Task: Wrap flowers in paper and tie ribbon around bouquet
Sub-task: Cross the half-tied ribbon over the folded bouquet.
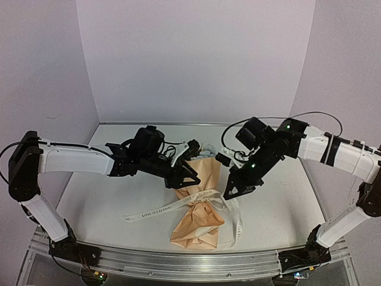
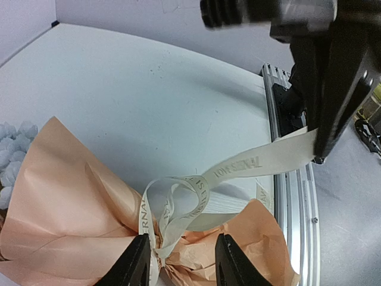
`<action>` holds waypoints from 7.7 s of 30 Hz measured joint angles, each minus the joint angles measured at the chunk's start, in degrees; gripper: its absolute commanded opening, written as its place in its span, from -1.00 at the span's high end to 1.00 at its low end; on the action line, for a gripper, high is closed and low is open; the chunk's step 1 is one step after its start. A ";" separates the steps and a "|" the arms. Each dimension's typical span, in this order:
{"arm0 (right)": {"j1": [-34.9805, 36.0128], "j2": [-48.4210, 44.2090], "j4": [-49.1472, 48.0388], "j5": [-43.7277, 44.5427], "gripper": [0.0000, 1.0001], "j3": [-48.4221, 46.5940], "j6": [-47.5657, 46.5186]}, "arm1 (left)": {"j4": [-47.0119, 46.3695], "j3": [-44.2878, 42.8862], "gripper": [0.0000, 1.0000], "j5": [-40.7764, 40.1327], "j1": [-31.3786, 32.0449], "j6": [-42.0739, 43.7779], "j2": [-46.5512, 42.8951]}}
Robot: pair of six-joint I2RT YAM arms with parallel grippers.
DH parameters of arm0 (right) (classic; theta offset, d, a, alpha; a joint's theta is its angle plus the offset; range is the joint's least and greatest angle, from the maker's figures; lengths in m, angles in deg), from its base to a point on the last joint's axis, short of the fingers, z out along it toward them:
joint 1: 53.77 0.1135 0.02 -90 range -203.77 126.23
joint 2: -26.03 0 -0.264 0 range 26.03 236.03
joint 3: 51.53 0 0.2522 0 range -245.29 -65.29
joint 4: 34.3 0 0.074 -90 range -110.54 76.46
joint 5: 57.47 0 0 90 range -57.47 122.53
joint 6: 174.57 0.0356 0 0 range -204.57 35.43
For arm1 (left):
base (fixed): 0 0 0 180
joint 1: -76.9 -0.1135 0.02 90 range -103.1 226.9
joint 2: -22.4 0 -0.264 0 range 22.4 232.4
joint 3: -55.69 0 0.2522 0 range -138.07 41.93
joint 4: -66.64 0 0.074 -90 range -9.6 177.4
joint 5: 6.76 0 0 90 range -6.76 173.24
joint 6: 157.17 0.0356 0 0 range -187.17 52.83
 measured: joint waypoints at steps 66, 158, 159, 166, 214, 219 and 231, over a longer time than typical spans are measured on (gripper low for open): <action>-2.42 -1.12 -9.40 11.18 0.08 16.16 13.80 | -29.08 22.52 0.99 -15.14 9.39 0.18 -9.62; -4.15 4.93 -0.65 10.46 -0.13 -2.23 6.28 | -23.17 10.59 1.00 -14.48 9.39 8.95 -6.79; -4.21 1.86 -1.19 11.82 -0.15 0.43 6.06 | -22.89 9.71 1.00 -14.00 9.39 9.03 -5.81; -4.50 -15.83 -11.80 16.48 -0.25 18.48 3.56 | -21.68 4.01 1.00 -10.07 8.88 9.45 0.94; -13.23 8.30 -29.57 -6.47 -0.05 11.62 23.64 | -16.85 -11.98 0.99 6.52 -2.28 16.52 18.09; -13.81 11.64 -30.19 -10.62 0.00 9.61 25.20 | -16.39 -11.96 1.00 6.65 -2.31 17.79 18.09; -14.21 11.40 -28.94 -12.09 0.01 9.76 25.51 | -15.77 -9.07 0.96 6.48 -2.35 18.37 17.96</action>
